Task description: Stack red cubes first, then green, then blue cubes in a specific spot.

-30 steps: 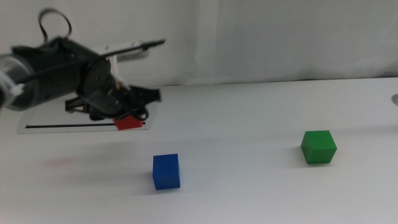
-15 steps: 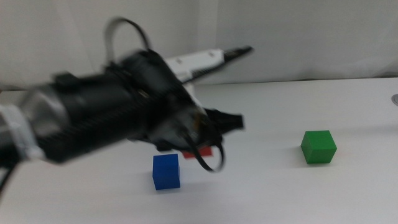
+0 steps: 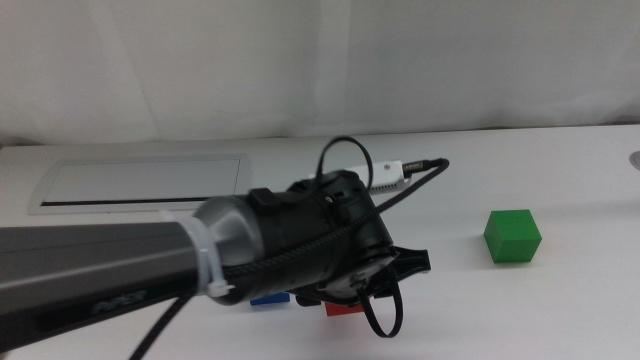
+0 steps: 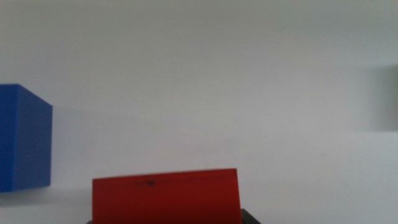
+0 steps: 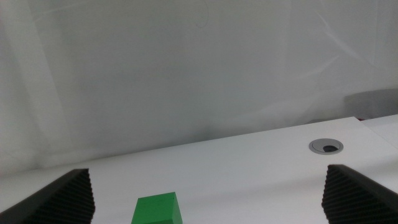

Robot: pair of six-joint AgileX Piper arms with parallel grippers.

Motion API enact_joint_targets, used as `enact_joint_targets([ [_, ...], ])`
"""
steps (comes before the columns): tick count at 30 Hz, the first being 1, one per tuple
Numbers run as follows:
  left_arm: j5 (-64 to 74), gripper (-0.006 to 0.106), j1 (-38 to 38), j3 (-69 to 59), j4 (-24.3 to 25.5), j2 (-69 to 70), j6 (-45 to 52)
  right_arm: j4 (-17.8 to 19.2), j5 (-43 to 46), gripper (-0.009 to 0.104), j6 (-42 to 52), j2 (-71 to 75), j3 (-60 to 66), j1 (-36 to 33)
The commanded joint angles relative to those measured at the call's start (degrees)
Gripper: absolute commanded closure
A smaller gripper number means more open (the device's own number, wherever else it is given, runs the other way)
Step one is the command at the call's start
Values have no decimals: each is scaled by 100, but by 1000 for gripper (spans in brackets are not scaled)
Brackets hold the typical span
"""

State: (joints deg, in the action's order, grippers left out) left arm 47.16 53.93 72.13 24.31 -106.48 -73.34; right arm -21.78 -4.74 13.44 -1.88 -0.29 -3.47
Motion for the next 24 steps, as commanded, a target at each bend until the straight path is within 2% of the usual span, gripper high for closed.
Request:
enact_joint_targets([
  [1, -195, 103, 31, 15, 29, -100, -166, 15, 58, -8, 48, 25, 238, -10],
  [16, -397, 103, 31, 15, 23, -710, -131, 15, 58, -8, 48, 25, 238, -10],
  [22, -380, 103, 31, 15, -131, -783, -59, 15, 61, -8, 48, 25, 238, -10],
  [23, -432, 100, 31, 15, -129, -783, -18, 15, 61, -8, 48, 25, 238, -10],
  [24, -487, 92, 31, 15, -129, -783, -18, 15, 61, -8, 48, 25, 238, -10],
])
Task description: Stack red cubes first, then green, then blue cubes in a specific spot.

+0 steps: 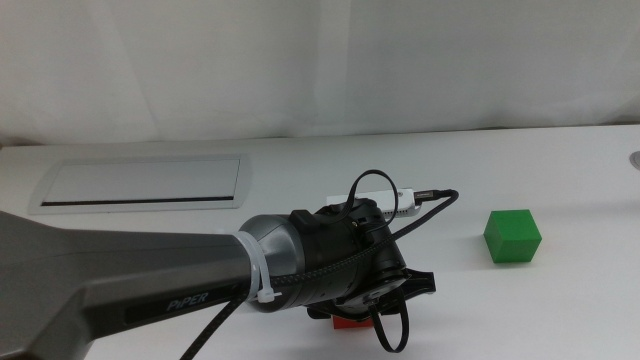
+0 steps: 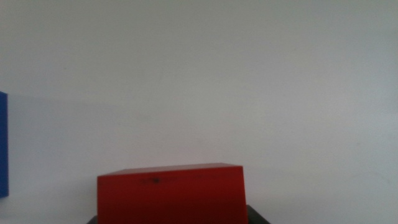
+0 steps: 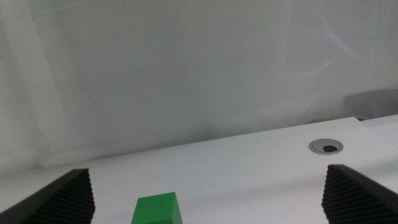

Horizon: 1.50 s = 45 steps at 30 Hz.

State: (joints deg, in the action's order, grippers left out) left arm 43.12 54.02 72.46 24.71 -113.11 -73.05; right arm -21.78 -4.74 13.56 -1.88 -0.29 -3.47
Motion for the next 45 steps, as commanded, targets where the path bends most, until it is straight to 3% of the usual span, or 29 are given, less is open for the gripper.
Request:
enact_joint_targets([
  [1, -103, 65, 22, -17, -170, -120, -3, 15, 83, -8, 36, 25, 238, -10],
  [4, -103, 29, 22, -17, -310, -54, 153, 15, 96, -8, 36, 25, 238, -10],
  [8, -119, 8, 0, -7, -310, 164, 471, 15, 105, -8, 36, 25, 238, -10],
  [13, -287, 9, -234, -7, -133, 953, 1361, 15, 160, -8, 36, 25, 238, -10],
  [22, 43, 9, -1182, -7, -318, 2649, 3253, -1, 391, -8, -10, 25, 217, -10],
  [29, 198, 9, -1573, -131, -336, 4069, 4525, -381, 194, -8, -10, 25, 29, -10],
  [33, 276, 9, -1573, -675, -840, 4881, 5174, -571, -125, -8, -33, -82, -409, -10],
  [40, 297, 9, -1573, -1950, -933, 6481, 5290, -590, -1454, -8, -2, -1204, -1767, 1],
  [45, 297, 9, -1573, -2385, -1452, 7077, 5600, -590, -2228, -8, -48, -2348, -2787, 1],
])
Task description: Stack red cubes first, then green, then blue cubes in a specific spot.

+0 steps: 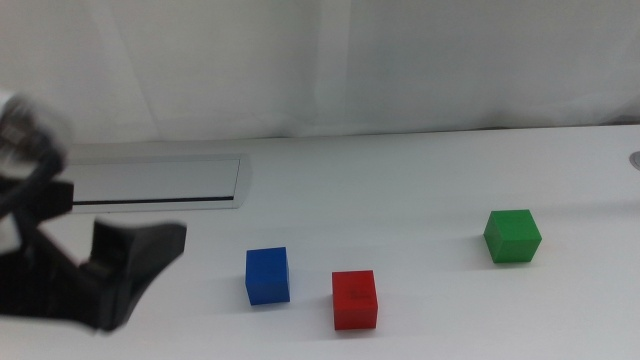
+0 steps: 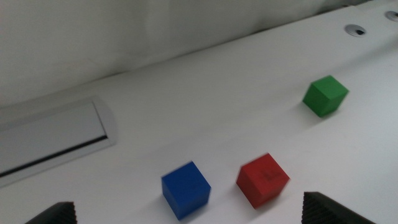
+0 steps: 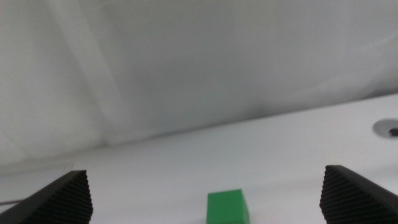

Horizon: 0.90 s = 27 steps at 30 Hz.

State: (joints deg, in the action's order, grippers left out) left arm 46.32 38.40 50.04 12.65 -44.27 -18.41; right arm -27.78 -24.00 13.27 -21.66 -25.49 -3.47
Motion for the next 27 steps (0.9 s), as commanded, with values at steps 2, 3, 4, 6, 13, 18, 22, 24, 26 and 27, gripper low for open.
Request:
enact_joint_targets([
  [2, -33, 9, -11, -249, -311, 325, 153, 22, -549, -8, -133, -873, -620, 1],
  [3, -34, 9, -11, -277, -311, 358, 153, 22, -642, -8, -142, -1076, -751, 1],
  [4, -34, 9, -11, -292, -311, 384, 153, 22, -757, -7, -149, -1321, -915, 1],
  [6, -33, 9, -11, -292, -311, 406, 153, 22, -950, -6, -149, -1796, -1211, 1],
  [13, -34, 9, -11, -292, -311, 406, 163, 160, -1669, 1, -137, -3457, -2427, 1],
  [18, -34, 9, -11, -292, -311, 406, 140, 775, -2288, 1, -500, -4335, -3181, 1],
  [22, -45, 9, -11, -292, -311, 406, 140, 1556, -2730, 1, -1051, -4986, -3563, -177],
  [24, -68, 9, -11, -292, -311, 406, 140, 1891, -2728, 1, -1365, -5125, -3577, -387],
  [26, -68, 9, -11, -292, -311, 406, 140, 2290, -2728, 1, -1739, -5281, -3577, -644],
  [27, -68, 9, -11, -292, -311, 406, 140, 2459, -2728, 1, -1896, -5367, -3577, -799],
])
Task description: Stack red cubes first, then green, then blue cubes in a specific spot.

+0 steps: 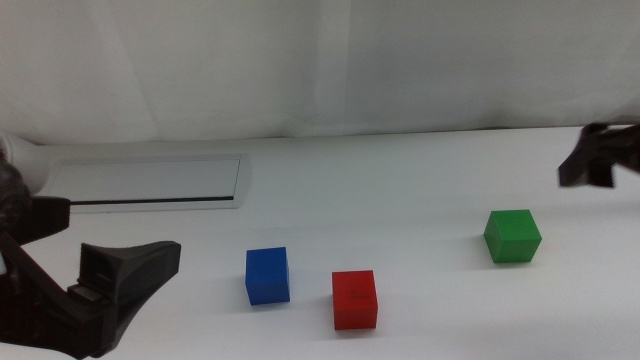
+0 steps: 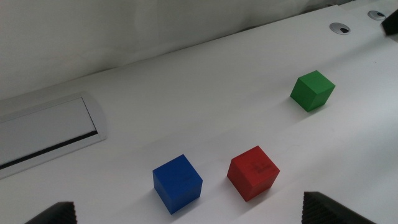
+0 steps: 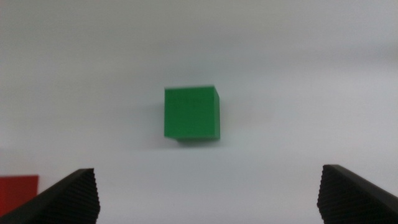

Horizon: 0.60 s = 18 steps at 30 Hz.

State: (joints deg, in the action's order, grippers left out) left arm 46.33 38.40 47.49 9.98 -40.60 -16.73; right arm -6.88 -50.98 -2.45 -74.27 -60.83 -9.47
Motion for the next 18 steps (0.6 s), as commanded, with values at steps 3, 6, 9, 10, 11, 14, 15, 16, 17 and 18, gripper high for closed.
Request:
enact_joint_targets([
  [3, -69, 9, -11, -36, -43, 40, -31, 688, -5, 1, -789, -419, -43, -592],
  [6, -69, 9, -11, -36, -43, 40, -31, 830, 107, 1, -1044, -756, -43, -761],
  [9, -69, 9, -11, -36, -43, 40, -31, 801, 286, 1, -1113, -1065, -43, -772],
  [10, -69, 9, -11, -36, -43, 40, -31, 773, 363, 1, -1127, -1162, -43, -772],
  [11, -69, 9, -11, -36, -43, 40, -31, 773, 425, 1, -1143, -1253, -43, -772],
  [14, -69, 9, -11, -36, -43, 40, -31, 773, 633, 1, -1257, -1477, -43, -772],
  [15, -69, 9, -11, -36, -43, 40, -31, 773, 700, 1, -1257, -1553, -43, -772],
  [16, -69, 9, -11, -36, -43, 40, -31, 773, 753, 1, -1257, -1627, -43, -772],
  [17, -69, 9, -11, -36, -43, 40, -31, 773, 780, 1, -1268, -1684, -43, -772],
  [18, -69, 9, -11, -36, -43, 40, -31, 773, 825, 1, -1269, -1762, -43, -772],
])
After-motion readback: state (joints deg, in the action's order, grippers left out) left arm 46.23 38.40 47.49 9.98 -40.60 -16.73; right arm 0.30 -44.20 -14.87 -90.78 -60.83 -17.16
